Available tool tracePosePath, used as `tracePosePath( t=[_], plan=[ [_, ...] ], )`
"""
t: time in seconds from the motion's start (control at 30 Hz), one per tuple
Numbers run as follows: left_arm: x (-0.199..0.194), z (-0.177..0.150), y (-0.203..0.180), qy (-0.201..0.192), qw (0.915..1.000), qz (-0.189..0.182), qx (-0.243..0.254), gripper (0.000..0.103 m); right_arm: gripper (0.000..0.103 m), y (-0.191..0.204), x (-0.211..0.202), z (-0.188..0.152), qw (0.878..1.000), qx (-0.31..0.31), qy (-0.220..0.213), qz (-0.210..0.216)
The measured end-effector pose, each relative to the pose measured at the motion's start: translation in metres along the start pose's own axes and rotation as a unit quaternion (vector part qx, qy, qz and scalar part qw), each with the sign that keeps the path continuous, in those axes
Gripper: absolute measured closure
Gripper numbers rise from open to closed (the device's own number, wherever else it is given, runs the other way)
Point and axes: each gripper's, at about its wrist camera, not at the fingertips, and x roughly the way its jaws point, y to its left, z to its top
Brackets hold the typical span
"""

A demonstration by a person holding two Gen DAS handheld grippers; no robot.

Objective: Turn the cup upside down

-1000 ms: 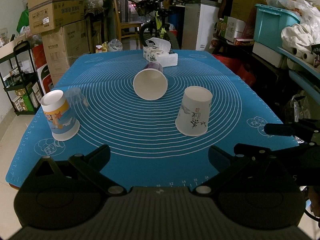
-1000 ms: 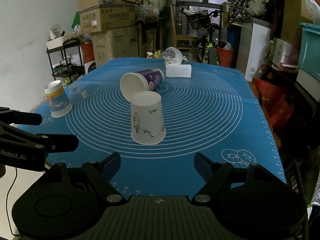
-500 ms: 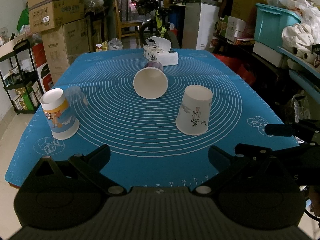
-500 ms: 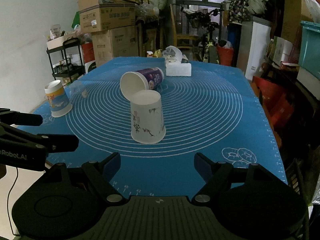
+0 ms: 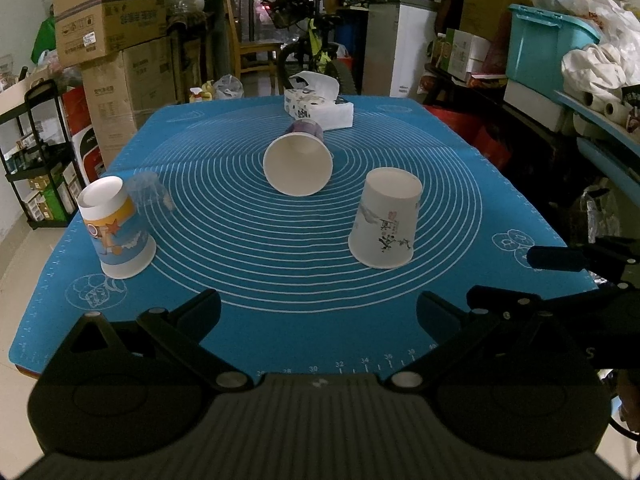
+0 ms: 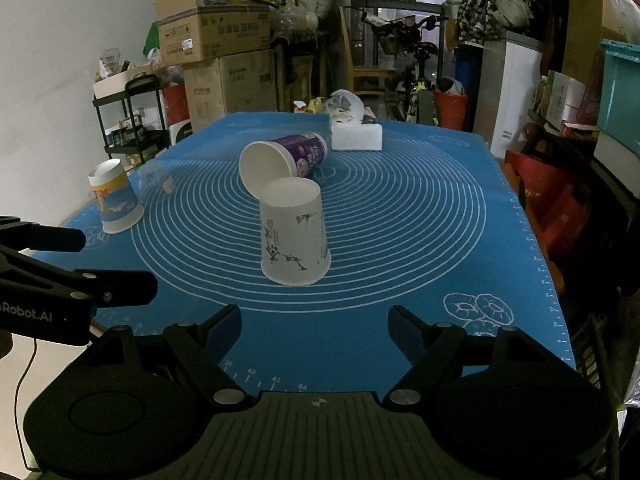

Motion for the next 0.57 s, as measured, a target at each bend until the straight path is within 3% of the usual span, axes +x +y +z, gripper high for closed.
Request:
tracePosePath(
  t=[0.57],
  plan=[
    [0.0016, -0.0003, 0.0003, 0.006, 1.0000, 0.002, -0.001, 0.000, 0.020, -0.0026, 0.0026, -0.0009, 1.000, 0.000, 0.004, 0.002]
  ],
)
